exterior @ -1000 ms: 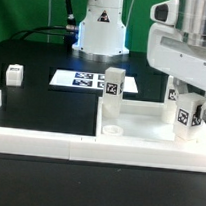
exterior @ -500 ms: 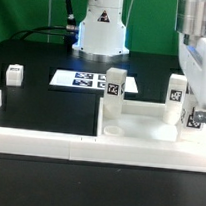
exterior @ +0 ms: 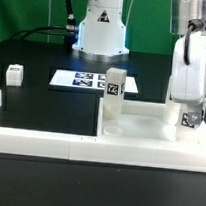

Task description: Assemble square table

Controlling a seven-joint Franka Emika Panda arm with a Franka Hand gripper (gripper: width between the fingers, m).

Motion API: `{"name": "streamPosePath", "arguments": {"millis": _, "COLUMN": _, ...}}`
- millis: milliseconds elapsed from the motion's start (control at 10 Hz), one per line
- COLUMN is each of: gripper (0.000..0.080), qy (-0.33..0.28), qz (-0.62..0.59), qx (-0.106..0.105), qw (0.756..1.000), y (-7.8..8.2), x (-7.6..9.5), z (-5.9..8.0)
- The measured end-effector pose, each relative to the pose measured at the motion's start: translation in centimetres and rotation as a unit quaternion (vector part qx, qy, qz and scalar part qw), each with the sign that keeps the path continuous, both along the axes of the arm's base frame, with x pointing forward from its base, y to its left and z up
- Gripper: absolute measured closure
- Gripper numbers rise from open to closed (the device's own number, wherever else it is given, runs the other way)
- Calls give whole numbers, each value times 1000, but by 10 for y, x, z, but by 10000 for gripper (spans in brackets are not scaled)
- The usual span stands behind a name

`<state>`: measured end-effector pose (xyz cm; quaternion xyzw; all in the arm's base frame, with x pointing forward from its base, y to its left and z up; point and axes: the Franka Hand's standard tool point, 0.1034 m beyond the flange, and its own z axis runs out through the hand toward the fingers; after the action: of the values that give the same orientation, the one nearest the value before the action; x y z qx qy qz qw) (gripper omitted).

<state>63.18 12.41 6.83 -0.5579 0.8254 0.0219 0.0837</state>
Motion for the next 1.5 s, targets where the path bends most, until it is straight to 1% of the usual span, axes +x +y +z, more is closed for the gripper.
{"name": "streamPosePath", "arguments": {"millis": 100, "gripper": 260, "qy": -11, "qz": 57, "qx": -7, "qw": 998, "y": -4, "x": 2, "z": 4}}
{"name": "streamPosePath", "arguments": {"millis": 200, "gripper": 169, "qy": -20, "qz": 151, "qx": -21, "qw": 988, "y": -4, "x": 1, "z": 2}}
{"name": "streamPosePath", "arguments": {"millis": 300, "gripper": 156, "qy": -26, "qz": 211, "qx": -29, "qw": 977, "y": -4, "x": 0, "z": 1}}
{"name": "streamPosePath", "arguments": {"millis": 400, "gripper": 156, "qy": -29, "qz": 230, "qx": -31, "qw": 972, "y": -4, "x": 1, "z": 1}}
{"name": "streamPosePath", "arguments": {"millis": 700, "gripper": 151, "qy": -39, "qz": 318, "qx": -43, "qw": 946, "y": -6, "x": 1, "z": 0}}
{"name": "streamPosePath", "arguments": {"millis": 800, "gripper": 151, "qy": -44, "qz": 373, "qx": -53, "qw": 925, "y": -6, "x": 1, "z": 0}}
{"name": "streamPosePath", "arguments": {"millis": 900, "gripper": 151, "qy": -45, "qz": 448, "qx": -74, "qw": 890, "y": -3, "x": 0, "z": 0}}
{"name": "streamPosePath", "arguments": {"millis": 1000, "gripper": 151, "qy": -48, "qz": 511, "qx": -91, "qw": 854, "y": -2, "x": 2, "z": 1}}
{"name": "streamPosePath", "arguments": {"millis": 1100, "gripper": 151, "qy": -51, "qz": 536, "qx": -97, "qw": 837, "y": -4, "x": 2, "z": 1}}
{"name": "streamPosePath", "arguments": {"millis": 1300, "gripper": 151, "qy": -50, "qz": 525, "qx": -96, "qw": 844, "y": -4, "x": 2, "z": 1}}
{"name": "streamPosePath", "arguments": {"millis": 1400, "gripper": 272, "qy": -49, "qz": 525, "qx": -96, "qw": 844, "y": -4, "x": 2, "z": 1}}
{"name": "streamPosePath", "arguments": {"millis": 1500, "gripper": 411, "qy": -49, "qz": 523, "qx": -96, "qw": 845, "y": -4, "x": 2, "z": 1}}
